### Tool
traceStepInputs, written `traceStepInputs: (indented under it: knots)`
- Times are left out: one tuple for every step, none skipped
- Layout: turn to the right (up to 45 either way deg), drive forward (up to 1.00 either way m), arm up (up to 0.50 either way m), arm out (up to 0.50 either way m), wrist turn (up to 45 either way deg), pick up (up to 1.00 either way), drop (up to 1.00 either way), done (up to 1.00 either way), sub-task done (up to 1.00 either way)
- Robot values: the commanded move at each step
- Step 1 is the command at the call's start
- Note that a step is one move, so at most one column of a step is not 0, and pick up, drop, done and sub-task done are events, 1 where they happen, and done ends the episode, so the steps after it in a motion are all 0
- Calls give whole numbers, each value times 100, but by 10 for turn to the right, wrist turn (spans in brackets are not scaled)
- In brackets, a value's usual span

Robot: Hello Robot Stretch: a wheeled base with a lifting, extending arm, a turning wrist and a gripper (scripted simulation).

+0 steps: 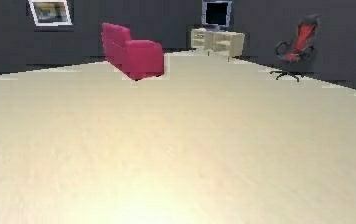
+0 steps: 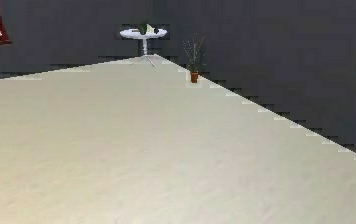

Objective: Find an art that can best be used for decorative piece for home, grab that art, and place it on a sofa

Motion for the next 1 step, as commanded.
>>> traceStepInputs:
  knots:
    - [30,0,0,0,0,0,0,0,0]
